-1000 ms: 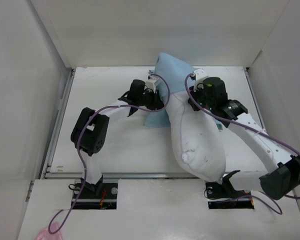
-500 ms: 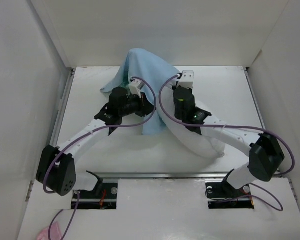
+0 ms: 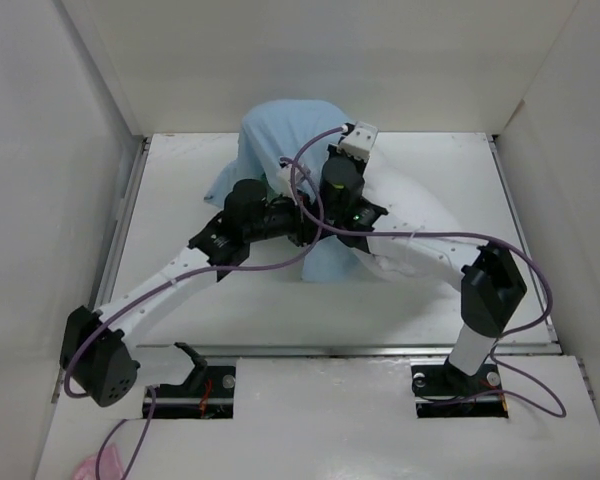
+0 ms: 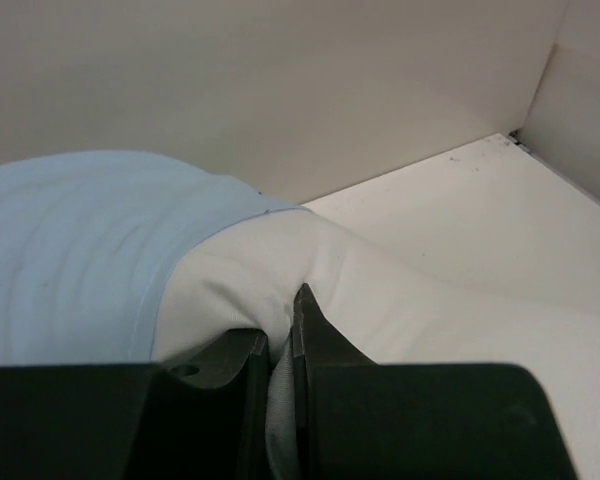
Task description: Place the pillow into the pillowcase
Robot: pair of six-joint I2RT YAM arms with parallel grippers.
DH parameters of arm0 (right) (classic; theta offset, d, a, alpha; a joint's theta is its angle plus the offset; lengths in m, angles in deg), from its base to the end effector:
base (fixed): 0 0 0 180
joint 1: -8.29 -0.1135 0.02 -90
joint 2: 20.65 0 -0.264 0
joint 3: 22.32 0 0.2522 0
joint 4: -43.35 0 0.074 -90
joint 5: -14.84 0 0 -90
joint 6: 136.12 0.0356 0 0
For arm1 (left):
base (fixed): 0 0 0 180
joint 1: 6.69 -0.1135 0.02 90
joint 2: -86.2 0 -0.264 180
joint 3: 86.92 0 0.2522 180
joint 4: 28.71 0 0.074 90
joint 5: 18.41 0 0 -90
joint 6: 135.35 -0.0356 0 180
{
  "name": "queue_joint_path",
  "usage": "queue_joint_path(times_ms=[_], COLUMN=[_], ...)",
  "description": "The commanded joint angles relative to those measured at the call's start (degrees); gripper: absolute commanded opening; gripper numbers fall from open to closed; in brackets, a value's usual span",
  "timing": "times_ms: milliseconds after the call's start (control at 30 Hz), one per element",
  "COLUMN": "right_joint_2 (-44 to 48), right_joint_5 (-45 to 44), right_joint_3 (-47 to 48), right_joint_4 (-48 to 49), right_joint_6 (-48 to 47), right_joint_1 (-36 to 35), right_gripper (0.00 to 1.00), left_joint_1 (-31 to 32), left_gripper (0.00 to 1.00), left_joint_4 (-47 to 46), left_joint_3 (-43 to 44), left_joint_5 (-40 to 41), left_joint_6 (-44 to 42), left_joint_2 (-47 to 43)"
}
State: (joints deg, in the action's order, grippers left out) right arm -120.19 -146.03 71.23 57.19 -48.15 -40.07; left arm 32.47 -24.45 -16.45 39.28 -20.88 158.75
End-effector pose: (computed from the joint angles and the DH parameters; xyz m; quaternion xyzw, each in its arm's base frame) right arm 0.2905 0.2762 0.3592 0.1676 0.6705 -0.1086 0.7146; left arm 0.2177 -0.2019 0.3447 0.2755 0.6861 -0.5139 0.4350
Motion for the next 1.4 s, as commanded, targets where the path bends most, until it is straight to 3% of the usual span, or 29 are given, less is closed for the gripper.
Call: queue_joint_path(times_ms=[0,167,200,233,267,300,367,400,467,533,667,700,900,1067,1167,1300,1367], right_joint_2=[-1.4,-3.5,-3.5,-2.6,-2.1,-1.5,0.5,1.2,3.0,4.4,9.5,12.0,11.4,-3.3,-9.2,-15.1,-16.5], right_joint_5=[-3.0,0.0,2.7,6.7,11.4,26.2,41.7,57.3,68.4,80.1,84.7,84.7,86.2,92.8,87.1,73.0,66.1], right_joint_3=[8.0,10.1,9.5,9.5,8.9,6.4,1.5,-1.0,-5.9,-6.8,-5.9,-5.9,-0.8,12.6,13.6,13.7,12.9], right_joint_4=[15.4,11.5,2.7,-4.4,-11.3,-15.6,-18.1,-16.7,-15.6,-16.9,-24.3,-25.0,-31.3,-44.5,-41.4,-36.7,-33.7], right_joint_6=[2.2,3.2,4.8,12.5,17.4,19.4,19.4,17.6,11.8,6.6,-1.7,-5.4,-16.9,-23.2,-21.0,-17.9,-16.0], right_joint_1=[0.9,0.9,0.9,0.9,0.9,1.9,2.6,3.2,3.2,3.2,3.2,3.2,3.2,3.2,3.2,3.2,3.2], right_gripper=[0.0,0.0,0.0,0.01,0.07,0.15,0.39,0.41,0.48,0.69,0.85,1.0,1.0,1.0,1.0,1.0,0.91], left_joint_1=[4.1,0.2,-0.9,-2.1,-3.3,-6.2,-9.5,-12.9,-16.2,-19.4,-20.6,-20.6,-20.6,-20.6,-20.6,-20.6,-20.6], left_gripper=[0.0,0.0,0.0,0.0,0.0,0.0,0.0,0.0,0.0,0.0,0.0,0.0,0.0,0.0,0.0,0.0,0.0], left_joint_4=[1.4,7.9,7.4,6.5,5.8,5.3,3.0,1.9,-1.4,-0.2,1.7,2.4,6.6,9.0,10.4,13.1,15.2], left_joint_3=[3.8,-1.6,-3.2,-6.2,-7.7,-8.7,-11.0,-11.0,-11.5,-10.4,-10.6,-10.6,-12.1,-13.6,-13.6,-12.9,-12.1], left_joint_5=[-9.1,-3.6,-3.6,-1.4,0.2,1.7,4.2,4.2,2.5,2.4,4.3,6.2,9.6,12.5,13.4,16.3,17.6], left_joint_6=[-1.2,-0.7,0.1,0.9,1.7,1.7,3.6,3.6,5.1,5.1,3.8,3.2,2.2,3.4,3.4,3.9,3.9], left_joint_2=[-8.0,-14.4,-14.4,-14.4,-13.6,-12.6,-10.0,-6.8,-4.0,-1.4,-4.9,-6.1,-14.2,-17.3,-18.8,-21.0,-21.7])
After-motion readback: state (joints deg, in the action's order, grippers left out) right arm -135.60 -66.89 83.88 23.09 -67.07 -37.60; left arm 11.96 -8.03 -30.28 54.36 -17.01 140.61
